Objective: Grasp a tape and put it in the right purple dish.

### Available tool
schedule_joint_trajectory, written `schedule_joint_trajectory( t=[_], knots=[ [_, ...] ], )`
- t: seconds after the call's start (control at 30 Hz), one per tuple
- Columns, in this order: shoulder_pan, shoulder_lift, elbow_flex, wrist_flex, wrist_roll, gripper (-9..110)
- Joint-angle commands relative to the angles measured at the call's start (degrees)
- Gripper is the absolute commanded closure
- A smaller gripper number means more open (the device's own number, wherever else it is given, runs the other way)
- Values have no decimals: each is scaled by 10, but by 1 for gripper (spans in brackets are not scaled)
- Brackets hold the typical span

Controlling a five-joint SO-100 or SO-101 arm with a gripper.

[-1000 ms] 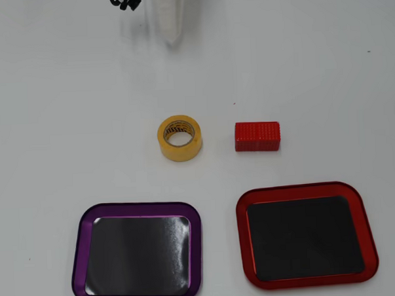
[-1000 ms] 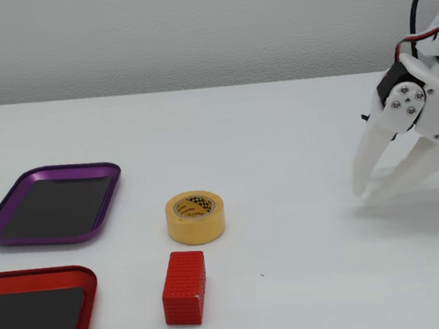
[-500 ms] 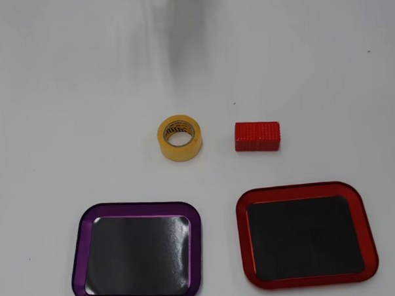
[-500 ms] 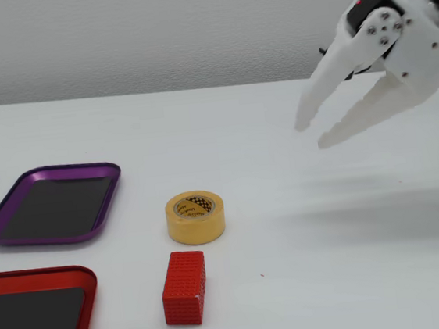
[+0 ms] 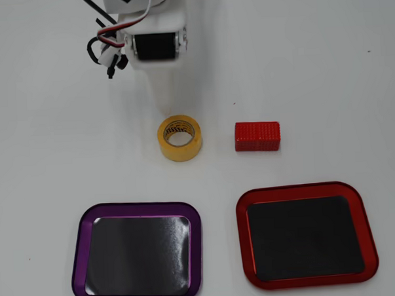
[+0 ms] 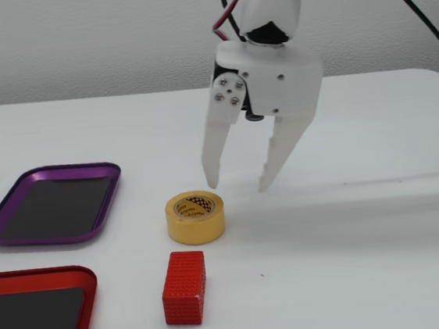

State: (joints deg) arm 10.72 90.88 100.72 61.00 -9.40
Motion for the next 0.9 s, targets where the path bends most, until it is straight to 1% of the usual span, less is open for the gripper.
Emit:
schedule_joint_trajectory(
  t=[0.0, 0.3, 0.63, 0.87],
  knots=[
    [-2, -22, -55, 6, 4, 86],
    [-4, -35, -54, -3, 4, 86],
    [-76, -37, -51, -4, 17, 86],
    [-77, -38, -7, -66, 25, 86]
  ],
)
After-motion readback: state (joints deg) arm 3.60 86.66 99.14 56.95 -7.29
